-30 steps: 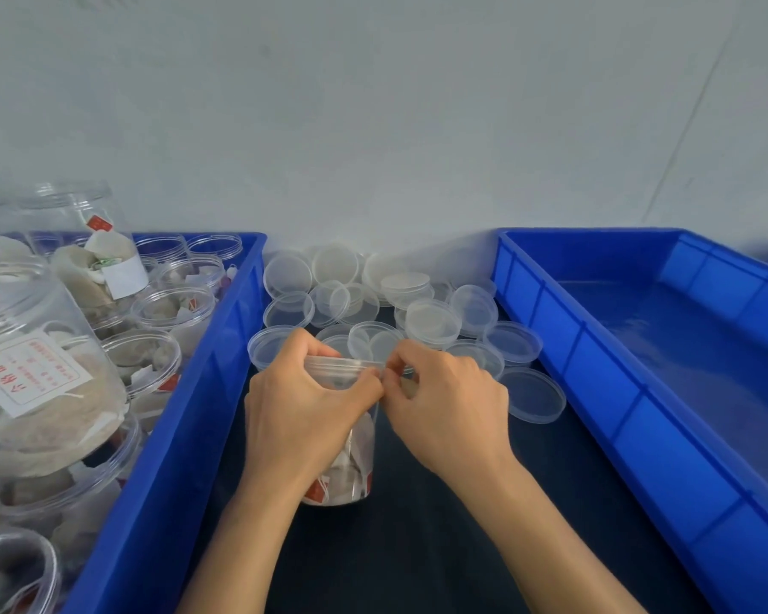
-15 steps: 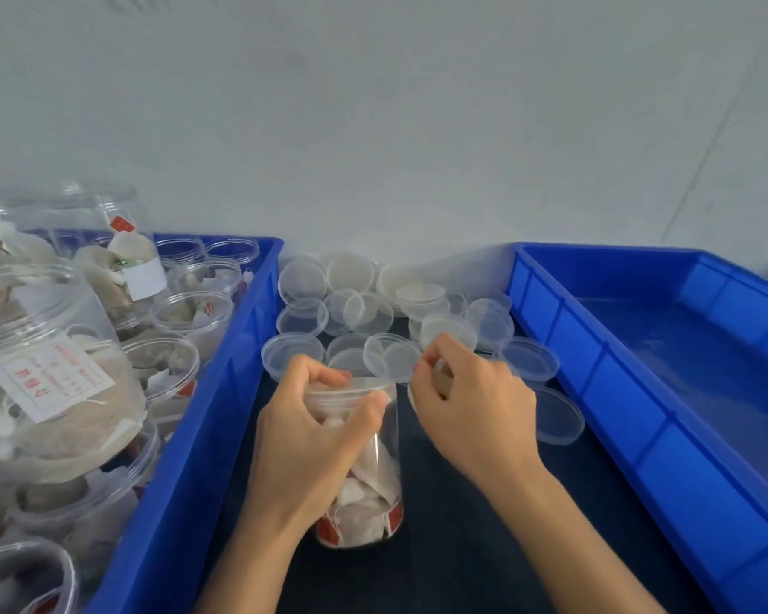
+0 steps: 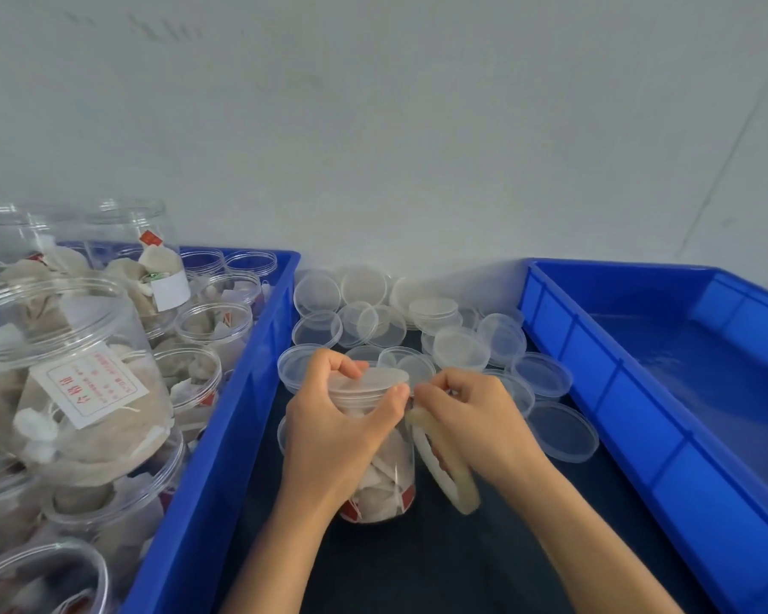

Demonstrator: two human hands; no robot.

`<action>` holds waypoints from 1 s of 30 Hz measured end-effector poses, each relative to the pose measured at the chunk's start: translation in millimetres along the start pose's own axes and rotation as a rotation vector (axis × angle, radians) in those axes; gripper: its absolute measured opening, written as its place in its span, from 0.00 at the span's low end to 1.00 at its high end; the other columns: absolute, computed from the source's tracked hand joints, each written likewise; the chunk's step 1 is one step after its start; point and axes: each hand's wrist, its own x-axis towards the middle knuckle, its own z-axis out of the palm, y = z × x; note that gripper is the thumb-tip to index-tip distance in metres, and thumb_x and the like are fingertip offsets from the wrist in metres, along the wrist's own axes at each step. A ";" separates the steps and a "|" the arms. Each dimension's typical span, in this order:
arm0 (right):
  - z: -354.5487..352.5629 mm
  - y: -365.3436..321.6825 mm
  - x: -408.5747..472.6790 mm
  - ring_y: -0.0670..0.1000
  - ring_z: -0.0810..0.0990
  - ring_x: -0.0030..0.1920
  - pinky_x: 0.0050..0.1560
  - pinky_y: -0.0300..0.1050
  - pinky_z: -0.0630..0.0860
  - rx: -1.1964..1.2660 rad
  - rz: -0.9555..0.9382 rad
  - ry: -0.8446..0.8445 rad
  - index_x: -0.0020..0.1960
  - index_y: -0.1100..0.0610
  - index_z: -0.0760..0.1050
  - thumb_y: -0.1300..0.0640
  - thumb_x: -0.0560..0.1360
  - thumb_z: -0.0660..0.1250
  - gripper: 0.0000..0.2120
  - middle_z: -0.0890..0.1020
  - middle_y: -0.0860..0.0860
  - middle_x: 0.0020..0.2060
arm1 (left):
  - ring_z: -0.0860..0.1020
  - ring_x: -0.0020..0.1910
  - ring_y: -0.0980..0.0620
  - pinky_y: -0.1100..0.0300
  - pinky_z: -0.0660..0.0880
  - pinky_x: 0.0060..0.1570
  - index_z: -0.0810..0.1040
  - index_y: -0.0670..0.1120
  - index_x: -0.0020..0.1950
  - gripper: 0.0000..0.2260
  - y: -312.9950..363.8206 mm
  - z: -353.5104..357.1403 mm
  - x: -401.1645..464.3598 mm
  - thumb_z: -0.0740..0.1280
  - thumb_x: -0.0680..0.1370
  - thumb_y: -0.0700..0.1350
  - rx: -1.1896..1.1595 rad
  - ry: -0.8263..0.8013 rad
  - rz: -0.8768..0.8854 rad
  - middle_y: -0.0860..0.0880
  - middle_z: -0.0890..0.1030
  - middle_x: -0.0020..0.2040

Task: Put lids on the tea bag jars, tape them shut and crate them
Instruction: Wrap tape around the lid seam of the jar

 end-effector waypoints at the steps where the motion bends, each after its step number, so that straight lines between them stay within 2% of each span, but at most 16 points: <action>1: -0.9 0.1 0.8 0.49 0.82 0.28 0.36 0.49 0.82 -0.006 -0.005 -0.016 0.43 0.50 0.81 0.46 0.79 0.70 0.10 0.84 0.50 0.30 | 0.81 0.53 0.66 0.66 0.80 0.43 0.73 0.61 0.51 0.21 -0.4 -0.6 -0.6 0.74 0.66 0.68 -0.006 0.008 0.000 0.65 0.82 0.55; 3: 0.3 0.7 0.1 0.48 0.78 0.26 0.30 0.42 0.78 0.026 -0.007 -0.063 0.44 0.51 0.81 0.47 0.80 0.71 0.09 0.82 0.50 0.27 | 0.81 0.53 0.66 0.70 0.78 0.43 0.72 0.62 0.50 0.20 -0.7 -1.1 -0.3 0.74 0.66 0.68 -0.015 0.021 -0.008 0.65 0.82 0.55; 5: 2.5 1.5 -1.7 0.47 0.76 0.25 0.29 0.39 0.75 0.065 0.000 -0.089 0.44 0.50 0.81 0.47 0.81 0.70 0.10 0.81 0.49 0.27 | 0.80 0.53 0.66 0.73 0.76 0.44 0.72 0.62 0.49 0.20 -1.4 -0.9 0.1 0.74 0.65 0.68 -0.028 0.037 -0.018 0.64 0.82 0.55; 7: 4.8 1.1 -3.9 0.48 0.79 0.26 0.30 0.37 0.77 0.091 0.015 -0.099 0.44 0.48 0.82 0.47 0.82 0.69 0.10 0.83 0.50 0.29 | 0.80 0.55 0.66 0.74 0.75 0.46 0.73 0.62 0.49 0.20 -1.7 -0.5 -0.1 0.74 0.65 0.68 -0.040 0.050 -0.023 0.64 0.82 0.54; 11: 5.0 3.6 -6.2 0.54 0.86 0.35 0.36 0.45 0.84 0.077 0.058 -0.088 0.44 0.47 0.83 0.45 0.82 0.67 0.11 0.86 0.52 0.34 | 0.80 0.55 0.66 0.73 0.76 0.46 0.73 0.61 0.49 0.20 -2.4 -1.5 -1.3 0.76 0.66 0.66 -0.066 0.060 -0.027 0.63 0.83 0.55; 14: 5.4 13.0 -5.6 0.50 0.85 0.33 0.41 0.51 0.86 -0.047 0.050 -0.060 0.46 0.45 0.81 0.47 0.78 0.71 0.04 0.86 0.49 0.33 | 0.79 0.56 0.67 0.75 0.75 0.46 0.74 0.58 0.51 0.19 -5.6 -2.0 -1.6 0.81 0.70 0.57 -0.062 0.072 -0.019 0.59 0.82 0.57; 16: 9.4 17.4 -5.2 0.46 0.84 0.33 0.42 0.51 0.85 -0.145 0.048 -0.026 0.44 0.43 0.81 0.47 0.74 0.72 0.02 0.85 0.46 0.33 | 0.78 0.57 0.69 0.76 0.74 0.47 0.74 0.56 0.52 0.18 -7.3 -2.0 -2.3 0.81 0.72 0.53 -0.045 0.076 -0.017 0.59 0.82 0.58; 21: 22.0 17.1 -1.3 0.43 0.79 0.42 0.41 0.45 0.74 -0.428 0.095 -0.022 0.42 0.43 0.79 0.41 0.69 0.69 0.07 0.82 0.40 0.38 | 0.76 0.60 0.70 0.81 0.67 0.50 0.73 0.55 0.51 0.21 -0.3 -6.7 -5.0 0.76 0.67 0.63 -0.010 0.127 0.014 0.61 0.82 0.58; 24: 29.4 18.1 3.2 0.48 0.79 0.44 0.42 0.46 0.70 -0.578 0.069 -0.050 0.42 0.45 0.76 0.42 0.70 0.69 0.07 0.80 0.42 0.39 | 0.77 0.60 0.69 0.78 0.68 0.51 0.72 0.57 0.51 0.22 3.2 -10.1 -4.9 0.74 0.65 0.65 -0.004 0.145 0.029 0.62 0.83 0.58; 27: 36.2 20.3 6.6 0.52 0.77 0.44 0.43 0.47 0.69 -0.669 0.008 -0.080 0.46 0.45 0.78 0.44 0.73 0.68 0.06 0.78 0.42 0.38 | 0.77 0.60 0.68 0.79 0.68 0.52 0.72 0.57 0.50 0.22 5.0 -9.5 -6.0 0.74 0.65 0.65 0.010 0.127 0.051 0.62 0.83 0.57; 30: 37.2 19.2 8.4 0.53 0.79 0.46 0.46 0.48 0.72 -0.695 -0.055 -0.113 0.52 0.45 0.81 0.46 0.79 0.64 0.08 0.79 0.43 0.42 | 0.77 0.59 0.69 0.79 0.68 0.51 0.72 0.55 0.50 0.22 5.7 -7.9 -7.3 0.74 0.65 0.66 0.013 0.115 0.051 0.61 0.83 0.57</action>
